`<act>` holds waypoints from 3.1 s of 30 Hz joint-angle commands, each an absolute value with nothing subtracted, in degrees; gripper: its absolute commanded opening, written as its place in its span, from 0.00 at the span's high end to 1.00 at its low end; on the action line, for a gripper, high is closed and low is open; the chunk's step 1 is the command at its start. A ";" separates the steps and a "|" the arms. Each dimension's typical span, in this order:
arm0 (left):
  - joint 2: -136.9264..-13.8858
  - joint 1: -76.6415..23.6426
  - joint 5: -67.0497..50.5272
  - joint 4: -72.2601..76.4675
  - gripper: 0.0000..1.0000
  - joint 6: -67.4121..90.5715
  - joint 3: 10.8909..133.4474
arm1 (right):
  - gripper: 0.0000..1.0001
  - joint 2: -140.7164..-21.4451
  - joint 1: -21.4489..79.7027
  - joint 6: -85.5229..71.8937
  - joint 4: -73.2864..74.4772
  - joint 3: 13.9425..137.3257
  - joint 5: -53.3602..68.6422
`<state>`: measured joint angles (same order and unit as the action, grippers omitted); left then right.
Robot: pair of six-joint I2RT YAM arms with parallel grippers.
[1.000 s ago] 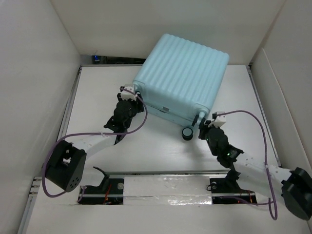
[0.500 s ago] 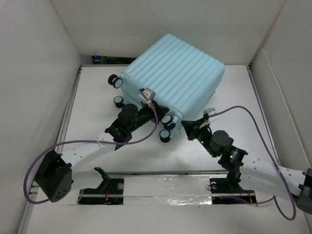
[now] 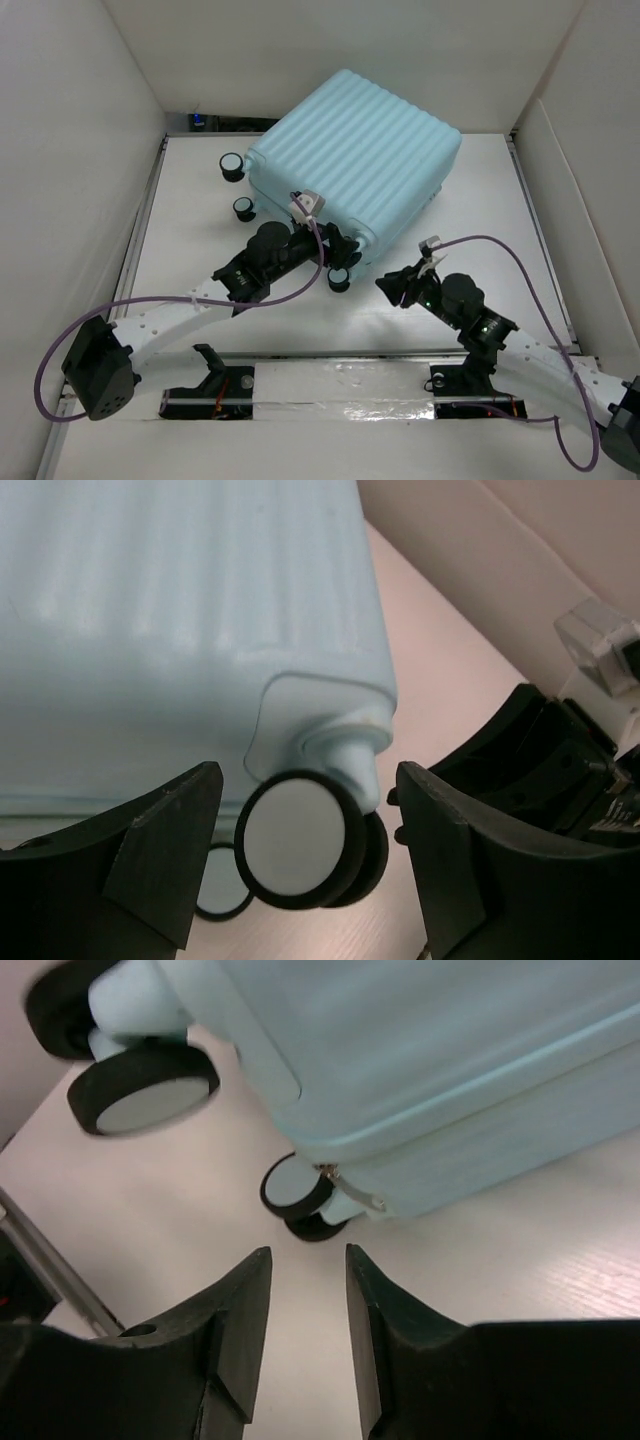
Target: Pack the luggage
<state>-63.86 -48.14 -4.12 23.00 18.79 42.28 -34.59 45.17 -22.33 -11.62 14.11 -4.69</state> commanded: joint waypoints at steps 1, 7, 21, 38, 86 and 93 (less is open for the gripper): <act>-62.85 -49.74 -2.38 19.95 0.31 19.34 39.30 | 0.57 -38.82 45.97 -21.11 -15.72 15.03 1.83; -62.40 -49.75 -5.27 23.02 0.21 20.13 36.30 | 0.52 -50.34 46.49 -19.25 -24.77 16.96 -3.24; -66.18 -49.75 -7.82 25.58 0.22 19.16 37.88 | 0.53 -66.79 47.81 -20.57 -43.85 18.37 -16.60; -71.89 -49.75 -7.91 29.44 0.42 18.11 41.92 | 1.00 -62.51 52.55 -20.39 -47.92 14.51 -26.20; -62.59 -38.94 12.85 16.03 0.14 25.14 50.46 | 1.00 -57.15 60.74 -26.01 -48.63 8.00 -34.99; -61.61 -31.83 19.60 -0.61 0.11 23.65 50.80 | 1.00 -49.49 58.02 -25.40 -43.50 7.56 -31.73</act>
<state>-60.97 -33.67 14.00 7.20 25.80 51.33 -52.03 58.15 -24.45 -44.16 7.90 -38.85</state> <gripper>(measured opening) 0.882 0.009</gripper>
